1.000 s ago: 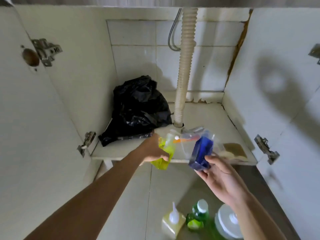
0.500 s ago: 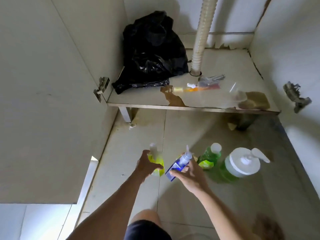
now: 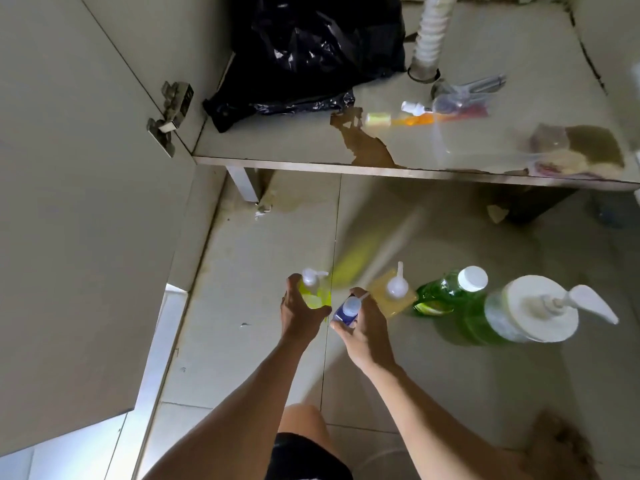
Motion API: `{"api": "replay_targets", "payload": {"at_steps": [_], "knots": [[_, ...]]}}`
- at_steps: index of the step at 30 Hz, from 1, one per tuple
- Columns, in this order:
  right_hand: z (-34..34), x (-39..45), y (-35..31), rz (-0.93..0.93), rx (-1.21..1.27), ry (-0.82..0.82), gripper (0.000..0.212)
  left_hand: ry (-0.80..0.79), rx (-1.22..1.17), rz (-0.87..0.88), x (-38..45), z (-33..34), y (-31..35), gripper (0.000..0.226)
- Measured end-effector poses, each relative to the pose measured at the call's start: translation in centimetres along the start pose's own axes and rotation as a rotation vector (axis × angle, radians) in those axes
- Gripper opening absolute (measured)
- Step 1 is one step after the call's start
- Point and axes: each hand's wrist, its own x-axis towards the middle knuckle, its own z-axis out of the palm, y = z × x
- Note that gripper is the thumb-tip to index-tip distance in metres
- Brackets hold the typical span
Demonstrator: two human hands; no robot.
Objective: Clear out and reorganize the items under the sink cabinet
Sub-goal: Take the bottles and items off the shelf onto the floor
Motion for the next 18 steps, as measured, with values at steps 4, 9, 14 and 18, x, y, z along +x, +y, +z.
{"api": "replay_targets", "payload": {"at_steps": [4, 9, 14, 18], "knots": [[0.3, 1.3, 0.4, 0.04, -0.034, 0.113, 0.052, 0.038, -0.039, 0.037, 0.8, 0.8, -0.2, 0.058], [-0.4, 3.6, 1.3, 0.119, -0.107, 0.146, 0.05, 0.013, -0.021, 0.071, 1.2, 1.5, -0.4, 0.056], [-1.0, 3.8, 1.5, 0.16, -0.186, 0.081, 0.046, -0.049, 0.016, 0.123, 1.1, 2.1, -0.5, 0.065], [-2.0, 2.7, 0.8, 0.236, -0.18, -0.014, 0.041, -0.137, 0.056, 0.103, 0.6, 1.4, 0.2, 0.09]]}}
